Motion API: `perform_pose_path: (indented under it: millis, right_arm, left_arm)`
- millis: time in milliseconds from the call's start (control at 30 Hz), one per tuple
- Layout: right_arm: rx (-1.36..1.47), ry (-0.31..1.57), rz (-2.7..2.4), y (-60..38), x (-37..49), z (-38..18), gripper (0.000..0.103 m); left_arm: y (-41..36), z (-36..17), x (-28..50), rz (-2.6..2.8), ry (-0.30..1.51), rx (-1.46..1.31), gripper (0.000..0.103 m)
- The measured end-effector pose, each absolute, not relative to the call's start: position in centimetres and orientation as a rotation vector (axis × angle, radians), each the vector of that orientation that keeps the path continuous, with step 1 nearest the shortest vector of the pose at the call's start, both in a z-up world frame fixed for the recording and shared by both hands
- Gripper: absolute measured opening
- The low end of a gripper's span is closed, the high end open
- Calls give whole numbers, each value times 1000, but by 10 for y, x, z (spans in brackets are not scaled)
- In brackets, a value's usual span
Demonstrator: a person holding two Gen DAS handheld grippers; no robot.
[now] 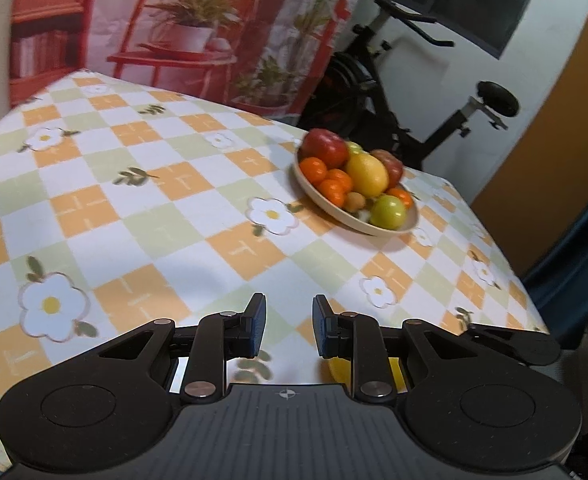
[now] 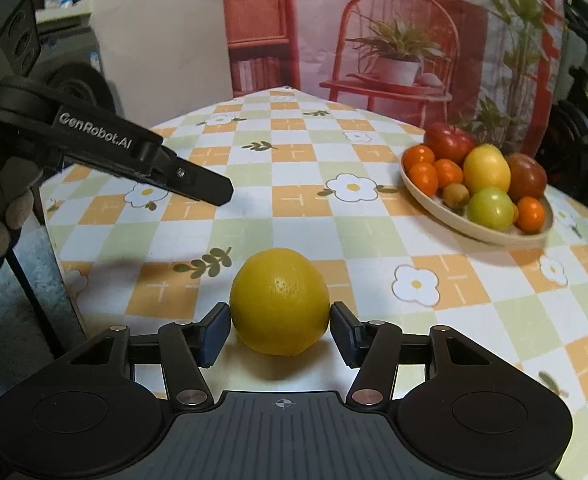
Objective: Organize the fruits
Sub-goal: 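Clamp the large yellow citrus between both grippers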
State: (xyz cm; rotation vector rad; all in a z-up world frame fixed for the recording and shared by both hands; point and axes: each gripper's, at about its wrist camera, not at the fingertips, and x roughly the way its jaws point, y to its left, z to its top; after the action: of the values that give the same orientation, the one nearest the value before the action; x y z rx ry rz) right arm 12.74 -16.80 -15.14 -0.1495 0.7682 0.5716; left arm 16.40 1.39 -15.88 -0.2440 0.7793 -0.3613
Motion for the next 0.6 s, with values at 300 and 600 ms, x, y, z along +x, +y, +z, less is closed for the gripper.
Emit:
perform_pose_path:
  millis: [300,600]
  right_arm:
    - [-56,765,564,-184,120,-155,51]
    - [-21,767,556,-190,116,-158,50]
  left_arm:
    - [3,-174,174,-469,872,-357,27]
    - [-18,-178,178,-548,895,-352,28]
